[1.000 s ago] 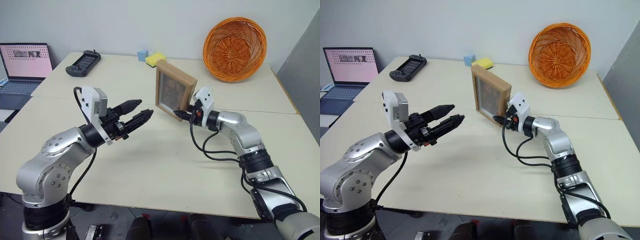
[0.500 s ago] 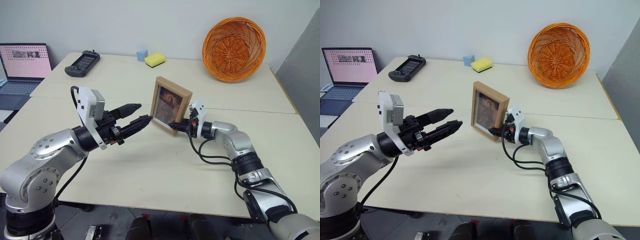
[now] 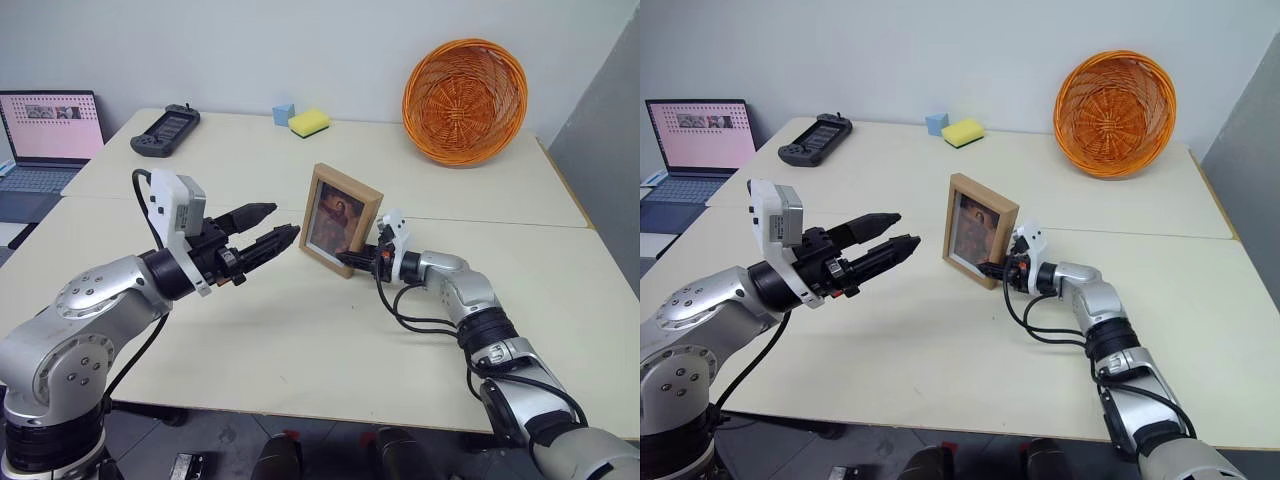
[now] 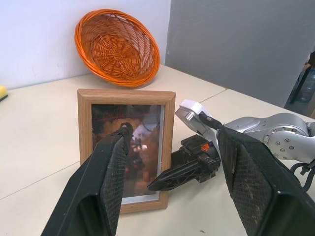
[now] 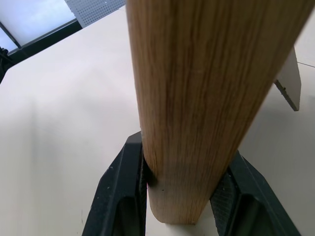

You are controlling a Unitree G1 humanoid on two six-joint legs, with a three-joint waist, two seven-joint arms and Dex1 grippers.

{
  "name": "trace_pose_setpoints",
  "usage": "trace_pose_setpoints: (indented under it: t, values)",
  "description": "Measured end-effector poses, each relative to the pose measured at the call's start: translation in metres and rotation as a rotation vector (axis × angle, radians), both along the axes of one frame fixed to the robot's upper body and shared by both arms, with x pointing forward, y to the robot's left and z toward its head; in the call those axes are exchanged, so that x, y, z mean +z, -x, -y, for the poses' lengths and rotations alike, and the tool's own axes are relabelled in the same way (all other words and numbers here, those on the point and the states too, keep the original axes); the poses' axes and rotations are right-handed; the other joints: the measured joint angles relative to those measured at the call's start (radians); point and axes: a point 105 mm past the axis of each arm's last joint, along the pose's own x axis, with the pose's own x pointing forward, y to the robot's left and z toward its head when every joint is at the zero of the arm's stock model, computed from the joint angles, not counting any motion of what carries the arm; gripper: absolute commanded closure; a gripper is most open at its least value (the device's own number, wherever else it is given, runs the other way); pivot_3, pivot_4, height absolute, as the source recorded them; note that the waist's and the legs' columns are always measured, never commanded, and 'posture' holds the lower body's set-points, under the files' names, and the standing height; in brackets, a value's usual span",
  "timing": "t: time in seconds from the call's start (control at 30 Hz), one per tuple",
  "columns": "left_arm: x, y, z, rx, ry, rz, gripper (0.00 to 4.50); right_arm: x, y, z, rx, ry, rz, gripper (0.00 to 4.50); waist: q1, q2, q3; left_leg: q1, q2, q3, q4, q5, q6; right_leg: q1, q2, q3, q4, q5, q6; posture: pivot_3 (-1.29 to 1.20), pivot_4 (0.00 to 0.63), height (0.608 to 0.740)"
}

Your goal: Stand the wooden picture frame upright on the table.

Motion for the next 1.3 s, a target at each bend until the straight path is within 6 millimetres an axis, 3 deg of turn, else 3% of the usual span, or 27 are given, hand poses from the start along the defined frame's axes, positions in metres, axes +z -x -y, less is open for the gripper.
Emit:
trace_pose_setpoints:
  t: [0.3, 0.93, 1.0, 1.2, 1.3]
  values:
    - [0.002, 0.000, 0.001, -0.003, 0.000, 0.007, 1.49, 0.002, -0.004, 0.006, -0.019, -0.104, -0.169, 3.22, 0.000, 0.000, 0.000, 0.000, 0.000, 0.000, -0.001, 0.000, 0.000, 0.000, 0.000, 0.000, -0.001, 0.000, 0.000, 0.00, 0.150, 0.740]
    - [0.007, -0.002, 0.003, -0.008, 0.001, 0.025, 1.49, 0.000, 0.004, -0.002, 0.018, -0.007, -0.095, 3.22, -0.001, 0.000, 0.000, 0.000, 0.000, 0.001, -0.003, 0.000, 0.000, -0.001, 0.000, 0.001, -0.002, 0.000, 0.000, 0.00, 0.150, 0.740]
    - [0.007, -0.002, 0.004, -0.012, 0.001, 0.023, 1.49, 0.001, 0.005, -0.002, 0.018, -0.005, -0.098, 2.52, -0.001, 0.000, 0.000, 0.000, 0.000, 0.001, -0.003, 0.000, 0.000, -0.001, 0.000, 0.001, -0.002, 0.000, 0.000, 0.00, 0.150, 0.740]
    - [0.008, -0.003, 0.005, -0.017, 0.002, 0.027, 1.49, -0.014, 0.010, -0.002, 0.013, 0.007, -0.157, 1.30, 0.000, 0.000, 0.000, -0.001, 0.000, 0.001, -0.003, 0.000, 0.000, -0.002, 0.000, 0.001, -0.002, 0.000, 0.000, 0.00, 0.150, 0.740]
    - [0.010, -0.004, 0.006, -0.020, 0.002, 0.030, 1.49, -0.014, 0.010, -0.002, 0.013, 0.009, -0.157, 1.21, 0.000, 0.000, 0.000, -0.001, 0.000, 0.001, -0.003, 0.000, 0.000, -0.002, 0.000, 0.001, -0.002, 0.000, 0.000, 0.00, 0.150, 0.740]
